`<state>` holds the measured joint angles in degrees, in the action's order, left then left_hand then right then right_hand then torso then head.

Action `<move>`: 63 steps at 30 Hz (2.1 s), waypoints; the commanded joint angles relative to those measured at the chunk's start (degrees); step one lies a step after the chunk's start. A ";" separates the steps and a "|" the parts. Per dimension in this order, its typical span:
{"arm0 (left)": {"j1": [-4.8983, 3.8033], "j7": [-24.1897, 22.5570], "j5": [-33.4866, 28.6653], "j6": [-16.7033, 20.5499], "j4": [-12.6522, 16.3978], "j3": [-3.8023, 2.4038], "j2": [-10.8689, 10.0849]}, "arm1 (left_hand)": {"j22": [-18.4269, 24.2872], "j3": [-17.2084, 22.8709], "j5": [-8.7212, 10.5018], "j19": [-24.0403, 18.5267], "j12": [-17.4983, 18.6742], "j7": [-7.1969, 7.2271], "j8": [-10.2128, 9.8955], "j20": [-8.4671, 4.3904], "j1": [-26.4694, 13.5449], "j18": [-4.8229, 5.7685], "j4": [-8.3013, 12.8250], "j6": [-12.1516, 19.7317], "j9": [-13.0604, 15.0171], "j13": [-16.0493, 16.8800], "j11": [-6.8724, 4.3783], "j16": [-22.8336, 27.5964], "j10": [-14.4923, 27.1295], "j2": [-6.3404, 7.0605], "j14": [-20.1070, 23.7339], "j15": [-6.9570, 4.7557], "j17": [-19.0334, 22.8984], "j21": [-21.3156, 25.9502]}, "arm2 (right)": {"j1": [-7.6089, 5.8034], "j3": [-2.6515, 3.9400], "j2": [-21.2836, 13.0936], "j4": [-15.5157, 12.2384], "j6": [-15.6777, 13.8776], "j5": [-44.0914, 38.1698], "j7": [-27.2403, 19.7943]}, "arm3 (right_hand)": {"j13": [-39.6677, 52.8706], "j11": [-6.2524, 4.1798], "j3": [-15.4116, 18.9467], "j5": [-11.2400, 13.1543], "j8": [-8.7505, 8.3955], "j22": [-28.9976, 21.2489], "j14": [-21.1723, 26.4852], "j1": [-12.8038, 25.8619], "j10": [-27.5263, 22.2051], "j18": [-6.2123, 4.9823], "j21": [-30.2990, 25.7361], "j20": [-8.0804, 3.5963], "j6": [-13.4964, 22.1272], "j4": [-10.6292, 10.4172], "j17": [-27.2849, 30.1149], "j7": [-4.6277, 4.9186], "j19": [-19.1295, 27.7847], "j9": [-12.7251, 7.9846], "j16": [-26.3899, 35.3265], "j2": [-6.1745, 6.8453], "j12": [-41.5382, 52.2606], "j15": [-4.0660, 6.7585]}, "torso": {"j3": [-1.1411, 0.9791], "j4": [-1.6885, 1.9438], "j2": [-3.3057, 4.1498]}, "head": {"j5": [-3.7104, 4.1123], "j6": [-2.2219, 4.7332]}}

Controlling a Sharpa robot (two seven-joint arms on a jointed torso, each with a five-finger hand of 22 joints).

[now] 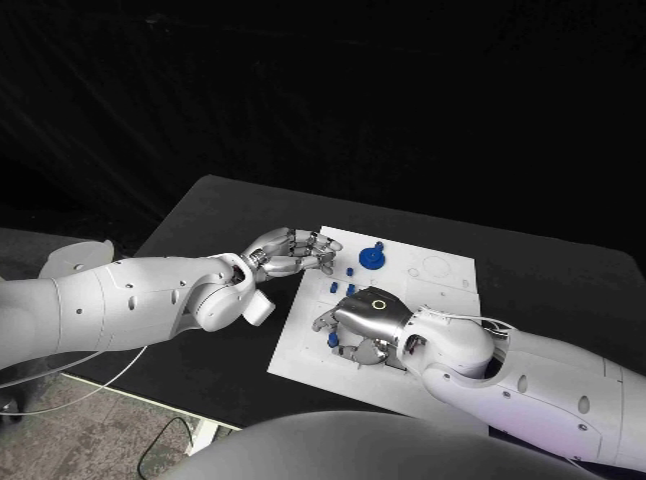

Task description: Assemble the parts on the task board

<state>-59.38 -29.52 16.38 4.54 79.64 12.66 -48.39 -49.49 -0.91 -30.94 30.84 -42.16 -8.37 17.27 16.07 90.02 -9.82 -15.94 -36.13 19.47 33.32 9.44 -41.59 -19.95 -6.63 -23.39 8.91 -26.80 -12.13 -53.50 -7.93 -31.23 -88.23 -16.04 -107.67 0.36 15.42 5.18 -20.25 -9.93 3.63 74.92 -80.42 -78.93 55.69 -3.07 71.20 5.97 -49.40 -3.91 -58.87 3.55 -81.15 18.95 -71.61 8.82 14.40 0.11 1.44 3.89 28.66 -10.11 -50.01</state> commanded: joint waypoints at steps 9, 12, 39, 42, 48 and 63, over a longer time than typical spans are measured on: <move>0.08 -0.23 -0.22 -1.10 -0.05 -0.04 0.05 | 0.09 0.38 -0.27 0.50 -0.35 -0.46 0.29 0.07 0.41 0.02 -0.12 0.13 0.00 -0.05 0.30 -0.32 0.01 0.06 -0.17 0.24 0.09 0.31 | -0.02 0.02 -1.60 -0.68 -5.60 1.06 -0.45 | -0.32 0.49 2.95 2.21 0.25 9.03 1.14 1.70 -2.62 -1.47 -2.08 0.34 1.00 -1.90 1.08 -0.13 1.27 -1.64 0.60 0.55 -0.58 -0.30 | -0.01 -0.01 0.01 | 0.00 0.01; 0.09 -0.23 -0.22 -1.01 -0.01 -0.04 -0.07 | 0.09 0.38 -0.27 0.50 -0.35 -0.46 0.29 0.07 0.41 0.02 -0.12 0.13 0.00 -0.05 0.30 -0.32 0.01 0.06 -0.17 0.24 0.09 0.31 | -0.58 0.09 -3.21 -1.90 -7.61 1.26 -0.61 | -0.27 0.51 3.97 2.75 0.36 8.86 1.48 1.76 -3.18 -1.60 -2.76 0.30 0.87 -2.46 1.58 0.45 1.59 -1.97 0.89 0.58 -0.40 -0.21 | -0.01 -0.03 0.04 | 0.02 0.01; 0.27 -0.29 -0.81 -0.33 0.28 -0.02 -0.30 | -0.01 1.52 -1.50 0.72 -0.24 -0.56 0.46 0.00 1.46 0.01 0.20 0.22 0.00 -1.26 0.35 -0.44 -0.21 -0.13 -0.30 0.28 0.57 0.54 | -10.09 -0.22 -22.91 -10.25 2.80 26.36 11.81 | 74.58 -7.48 15.35 0.28 16.58 13.70 -9.58 14.08 34.31 1.99 13.98 -5.01 -12.73 -12.42 -31.13 -1.69 -7.21 8.58 -18.39 -3.36 75.60 5.28 | -0.03 -0.01 0.07 | 2.97 0.01; 0.29 -0.27 -0.81 -0.36 0.32 -0.02 -0.30 | -0.03 1.62 -1.64 0.73 -0.23 -0.57 0.47 -0.01 1.54 0.01 0.22 0.23 0.01 -1.36 0.36 -0.45 -0.24 -0.12 -0.31 0.28 0.61 0.55 | -9.55 -0.25 -23.19 -10.03 6.67 25.22 16.21 | 74.58 -7.49 17.03 -0.54 19.68 14.27 -9.58 21.28 34.31 2.43 16.07 -5.50 -14.44 -12.76 -31.13 -2.61 -7.87 11.98 -18.39 -4.24 75.60 6.19 | -0.03 0.02 0.07 | 3.15 0.01; 0.30 -0.25 -0.81 -0.46 0.38 -0.02 -0.34 | -0.06 1.75 -1.83 0.75 -0.22 -0.58 0.49 -0.02 1.64 0.01 0.26 0.24 0.00 -1.51 0.38 -0.46 -0.27 -0.09 -0.32 0.29 0.67 0.58 | -8.66 -0.26 -23.37 -9.87 12.93 23.75 23.07 | 74.58 -8.88 16.48 -0.29 23.03 14.77 -9.58 27.25 34.31 2.82 17.83 -6.71 -16.84 -12.98 -31.13 -3.86 -8.45 17.67 -18.39 -4.86 75.60 7.31 | -0.02 0.03 0.03 | 3.40 0.01; 0.32 -1.25 -0.80 -0.06 0.70 -0.03 -0.56 | -0.12 2.01 -2.13 0.77 -0.18 -0.57 0.51 -0.05 1.87 0.01 0.39 0.29 0.00 -1.78 0.46 -0.48 -0.32 0.01 -0.34 0.36 0.78 0.61 | -7.90 -0.26 -24.62 -11.07 18.16 27.28 32.16 | 74.58 -9.02 15.92 -0.21 19.98 14.98 -9.58 31.11 34.31 2.99 18.50 -7.23 -17.46 -12.76 -31.13 -3.93 -8.71 18.55 -18.39 -7.59 75.60 7.63 | 0.01 0.03 -0.06 | 7.36 0.01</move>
<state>-59.07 -29.55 15.82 4.60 80.15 12.66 -48.95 -49.55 0.79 -32.73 31.25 -42.16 -8.57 17.49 16.06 91.22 -9.81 -15.51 -35.92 19.47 31.62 9.64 -41.81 -20.15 -6.64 -23.60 9.12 -26.09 -11.87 -61.45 -8.20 -55.78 -99.18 -0.51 -81.73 29.00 74.94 -3.64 -4.08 -10.06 23.93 74.93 -83.91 -48.33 84.09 -0.37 89.76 -1.04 -67.07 -16.61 -74.94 -0.53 -84.02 37.55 -89.81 1.29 89.79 7.51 1.43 3.92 28.65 -4.09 -50.01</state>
